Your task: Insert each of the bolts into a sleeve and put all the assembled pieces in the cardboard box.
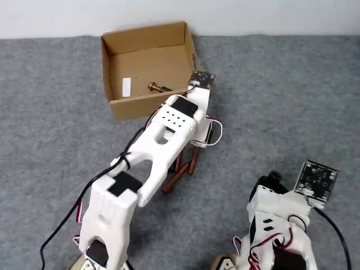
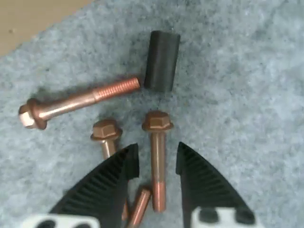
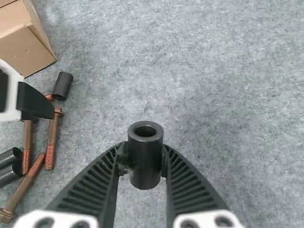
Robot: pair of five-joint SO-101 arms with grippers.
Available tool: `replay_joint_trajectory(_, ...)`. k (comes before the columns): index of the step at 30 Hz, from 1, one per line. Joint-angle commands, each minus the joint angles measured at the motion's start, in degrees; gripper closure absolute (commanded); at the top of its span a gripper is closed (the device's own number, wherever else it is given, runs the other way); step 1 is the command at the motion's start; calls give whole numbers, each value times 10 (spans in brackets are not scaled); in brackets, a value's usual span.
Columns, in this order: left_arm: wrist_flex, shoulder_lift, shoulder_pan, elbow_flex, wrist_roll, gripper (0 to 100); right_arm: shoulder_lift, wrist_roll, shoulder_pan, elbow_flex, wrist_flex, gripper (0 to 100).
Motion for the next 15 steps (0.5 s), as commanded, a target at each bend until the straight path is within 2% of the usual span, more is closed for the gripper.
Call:
replay_joint_trajectory(1,8,19,3,-45,4,863,0,7,7,-4,-15,989)
replay_joint_trajectory(15,8,86,1,-65,5,878,0,7,7,-4,-15,989)
